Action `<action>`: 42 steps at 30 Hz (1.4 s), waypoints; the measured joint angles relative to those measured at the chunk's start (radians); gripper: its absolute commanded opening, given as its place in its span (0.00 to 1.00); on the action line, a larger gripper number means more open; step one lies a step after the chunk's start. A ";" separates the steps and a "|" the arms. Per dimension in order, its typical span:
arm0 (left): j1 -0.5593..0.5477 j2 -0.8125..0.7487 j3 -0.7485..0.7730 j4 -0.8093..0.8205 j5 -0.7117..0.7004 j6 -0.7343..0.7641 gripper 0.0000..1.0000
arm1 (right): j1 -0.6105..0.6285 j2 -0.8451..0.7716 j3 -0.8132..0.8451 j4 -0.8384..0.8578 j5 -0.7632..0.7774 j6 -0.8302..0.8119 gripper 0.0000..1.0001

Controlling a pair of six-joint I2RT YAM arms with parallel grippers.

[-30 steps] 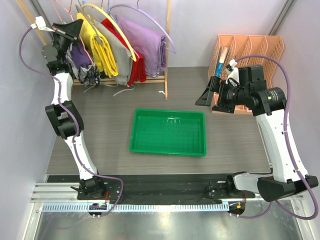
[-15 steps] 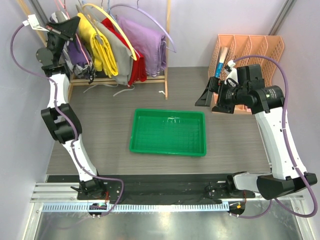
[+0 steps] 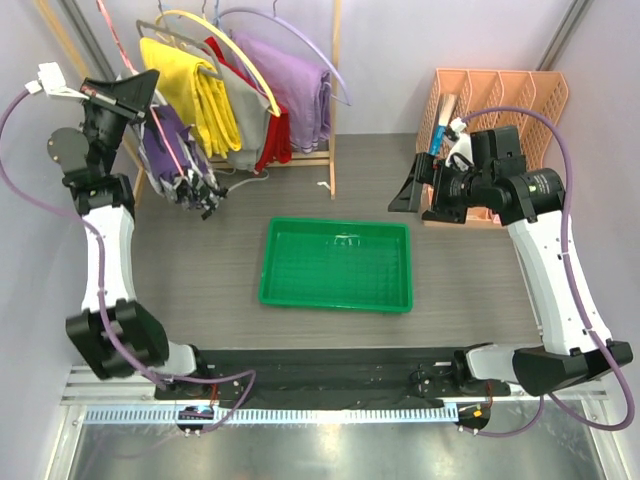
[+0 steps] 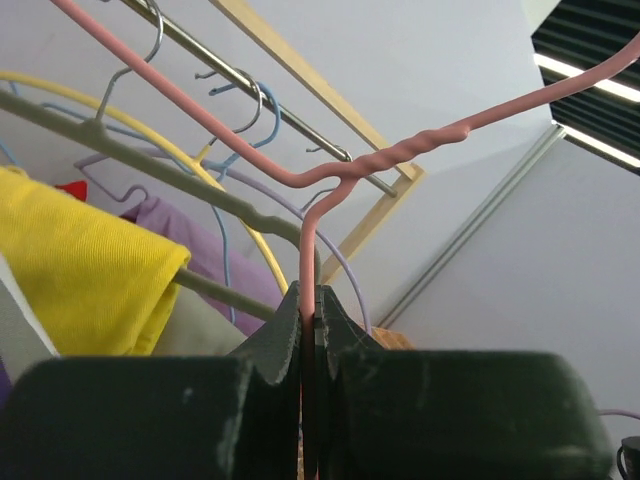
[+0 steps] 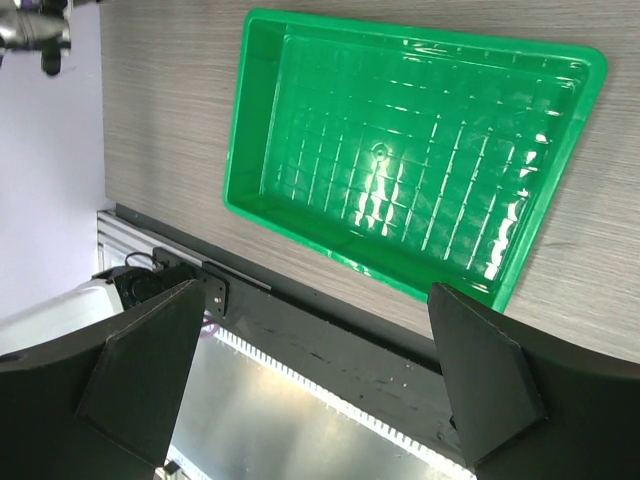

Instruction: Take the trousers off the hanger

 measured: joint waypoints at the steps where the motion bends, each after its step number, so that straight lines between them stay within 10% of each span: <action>1: 0.000 -0.044 -0.016 -0.059 -0.010 0.032 0.00 | 0.004 0.001 0.000 0.002 0.000 0.000 1.00; 23: -0.073 -0.501 -0.007 -1.290 -0.419 0.154 0.00 | 0.353 0.085 -0.022 0.130 0.064 0.006 1.00; 35: -0.073 -0.543 0.121 -1.486 -0.223 0.042 0.00 | 0.843 0.087 -0.048 0.497 0.240 -0.090 1.00; 42: -0.073 -0.561 0.161 -1.521 -0.140 -0.010 0.00 | 0.907 0.087 -0.055 0.637 0.280 -0.141 0.92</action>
